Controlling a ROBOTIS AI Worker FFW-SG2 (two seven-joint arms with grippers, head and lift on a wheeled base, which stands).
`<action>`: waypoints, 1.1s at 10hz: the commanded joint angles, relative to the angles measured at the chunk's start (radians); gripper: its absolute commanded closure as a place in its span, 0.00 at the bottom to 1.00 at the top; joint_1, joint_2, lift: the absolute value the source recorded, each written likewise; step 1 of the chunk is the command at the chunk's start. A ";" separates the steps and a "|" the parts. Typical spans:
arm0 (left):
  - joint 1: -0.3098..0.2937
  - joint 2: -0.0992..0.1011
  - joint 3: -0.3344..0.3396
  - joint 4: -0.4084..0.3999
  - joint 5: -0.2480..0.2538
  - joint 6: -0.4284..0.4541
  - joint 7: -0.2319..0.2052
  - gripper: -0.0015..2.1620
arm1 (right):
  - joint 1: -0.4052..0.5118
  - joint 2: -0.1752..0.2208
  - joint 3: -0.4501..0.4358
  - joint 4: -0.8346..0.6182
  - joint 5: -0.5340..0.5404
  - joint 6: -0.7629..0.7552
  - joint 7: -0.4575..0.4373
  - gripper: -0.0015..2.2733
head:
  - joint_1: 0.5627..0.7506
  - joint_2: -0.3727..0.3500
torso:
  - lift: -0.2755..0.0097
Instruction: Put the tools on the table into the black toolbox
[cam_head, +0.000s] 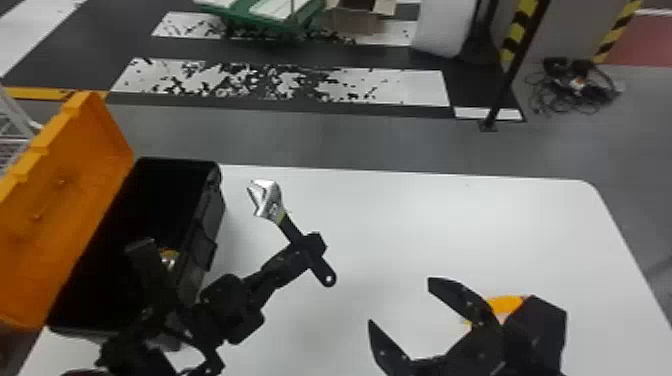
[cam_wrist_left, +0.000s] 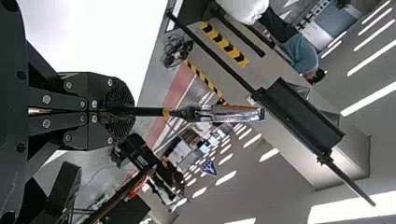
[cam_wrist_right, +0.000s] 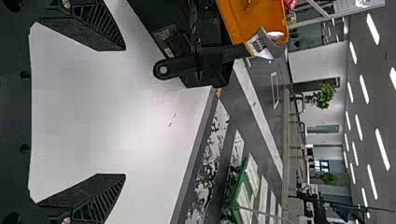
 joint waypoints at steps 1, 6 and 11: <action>0.011 -0.002 0.038 -0.019 -0.038 -0.033 0.010 0.99 | 0.006 0.002 -0.049 0.006 -0.053 -0.004 0.000 0.02 | 0.70 0.53 | 0.83; 0.039 -0.008 0.189 -0.018 -0.108 -0.147 0.064 0.99 | 0.005 0.002 -0.223 0.101 -0.219 -0.130 0.032 0.02 | 0.70 0.59 | 0.83; 0.045 -0.012 0.226 0.059 -0.275 -0.368 0.168 0.99 | 0.005 0.002 -0.262 0.147 -0.251 -0.201 0.052 0.03 | 0.70 0.70 | 0.83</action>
